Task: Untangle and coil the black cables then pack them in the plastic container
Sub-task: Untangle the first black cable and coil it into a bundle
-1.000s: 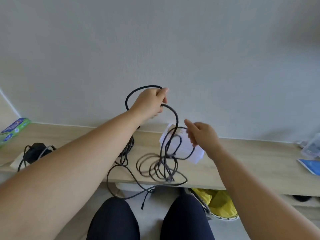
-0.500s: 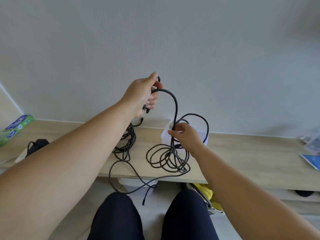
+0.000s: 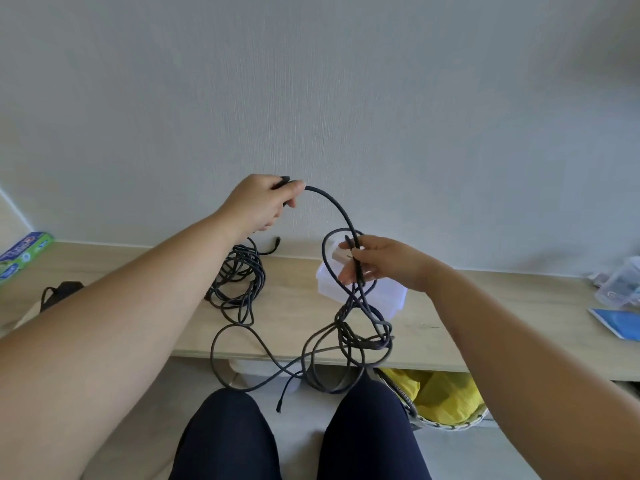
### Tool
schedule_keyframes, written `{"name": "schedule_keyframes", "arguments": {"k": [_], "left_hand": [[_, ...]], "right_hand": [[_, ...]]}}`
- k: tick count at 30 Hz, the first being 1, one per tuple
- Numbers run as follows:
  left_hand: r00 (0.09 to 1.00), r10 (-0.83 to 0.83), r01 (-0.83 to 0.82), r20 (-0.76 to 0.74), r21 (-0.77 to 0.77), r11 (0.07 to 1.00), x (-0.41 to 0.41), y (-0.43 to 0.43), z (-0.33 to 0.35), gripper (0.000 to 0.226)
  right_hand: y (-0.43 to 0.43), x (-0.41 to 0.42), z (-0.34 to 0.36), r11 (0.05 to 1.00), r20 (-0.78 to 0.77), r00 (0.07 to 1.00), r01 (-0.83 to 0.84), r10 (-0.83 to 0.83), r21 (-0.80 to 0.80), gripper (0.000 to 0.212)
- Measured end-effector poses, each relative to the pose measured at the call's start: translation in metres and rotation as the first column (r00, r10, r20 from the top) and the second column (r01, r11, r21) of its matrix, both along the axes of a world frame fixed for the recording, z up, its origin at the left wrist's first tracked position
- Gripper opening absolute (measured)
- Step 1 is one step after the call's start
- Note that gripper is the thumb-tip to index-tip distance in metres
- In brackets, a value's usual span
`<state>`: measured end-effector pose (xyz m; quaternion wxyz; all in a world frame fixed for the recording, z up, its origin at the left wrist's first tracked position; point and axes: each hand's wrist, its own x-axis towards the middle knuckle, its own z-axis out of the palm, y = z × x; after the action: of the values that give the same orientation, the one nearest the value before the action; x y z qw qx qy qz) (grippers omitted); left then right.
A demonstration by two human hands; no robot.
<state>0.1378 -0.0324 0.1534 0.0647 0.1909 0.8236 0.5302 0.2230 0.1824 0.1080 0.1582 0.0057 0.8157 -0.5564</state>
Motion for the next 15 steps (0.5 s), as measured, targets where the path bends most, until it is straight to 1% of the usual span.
{"name": "schedule_keyframes", "arguments": {"k": [2, 3, 4, 5, 6, 7, 9, 10, 12, 13, 15], "left_hand": [[0.993, 0.085, -0.091, -0.079, -0.082, 0.992, -0.001, 0.002, -0.005, 0.034], [0.987, 0.121, -0.131, -0.105, -0.096, 0.987, -0.001, 0.003, -0.007, 0.033], [0.980, 0.155, -0.168, -0.123, -0.099, 0.981, -0.001, 0.003, -0.008, 0.031], [0.972, 0.191, -0.206, -0.140, -0.107, 0.973, -0.001, 0.003, -0.009, 0.030], [0.961, 0.224, -0.245, -0.160, -0.125, 0.962, -0.001, 0.003, -0.010, 0.029], [0.952, 0.250, -0.277, -0.178, -0.146, 0.950, -0.001, 0.003, -0.011, 0.029], [0.940, 0.283, -0.316, -0.191, -0.172, 0.933, -0.001, 0.001, -0.015, 0.027], [0.936, 0.295, -0.329, -0.193, -0.182, 0.926, -0.002, -0.001, -0.017, 0.027], [0.928, 0.307, -0.350, -0.210, -0.212, 0.913, -0.004, -0.006, -0.021, 0.028], [0.928, 0.300, -0.349, -0.219, -0.234, 0.908, -0.005, -0.008, -0.024, 0.028], [0.945, 0.234, -0.294, -0.227, -0.281, 0.914, -0.005, -0.011, -0.027, 0.027]], "right_hand": [[0.000, 0.001, 0.001, 1.000, -0.027, 0.999, 0.026, -0.025, 0.003, 0.021], [0.000, 0.002, 0.001, 0.999, -0.055, 0.998, 0.025, -0.023, 0.038, 0.023], [0.000, 0.003, 0.000, 0.993, -0.090, 0.996, 0.013, -0.002, 0.121, 0.030], [0.000, 0.003, -0.002, 0.971, -0.119, 0.992, -0.011, 0.041, 0.237, 0.039], [-0.001, 0.003, -0.005, 0.934, -0.141, 0.986, -0.036, 0.091, 0.355, 0.045], [0.000, 0.001, -0.007, 0.889, -0.165, 0.978, -0.041, 0.130, 0.456, 0.046], [0.002, -0.001, -0.006, 0.774, -0.222, 0.955, -0.013, 0.198, 0.633, 0.037], [0.003, -0.002, -0.004, 0.719, -0.231, 0.945, -0.005, 0.230, 0.695, 0.033], [0.007, -0.002, 0.002, 0.672, -0.223, 0.941, -0.006, 0.254, 0.740, 0.026], [0.008, -0.002, 0.005, 0.680, -0.228, 0.942, -0.001, 0.248, 0.733, 0.021], [0.010, 0.001, 0.012, 0.747, -0.267, 0.936, 0.007, 0.230, 0.665, 0.005]]}}
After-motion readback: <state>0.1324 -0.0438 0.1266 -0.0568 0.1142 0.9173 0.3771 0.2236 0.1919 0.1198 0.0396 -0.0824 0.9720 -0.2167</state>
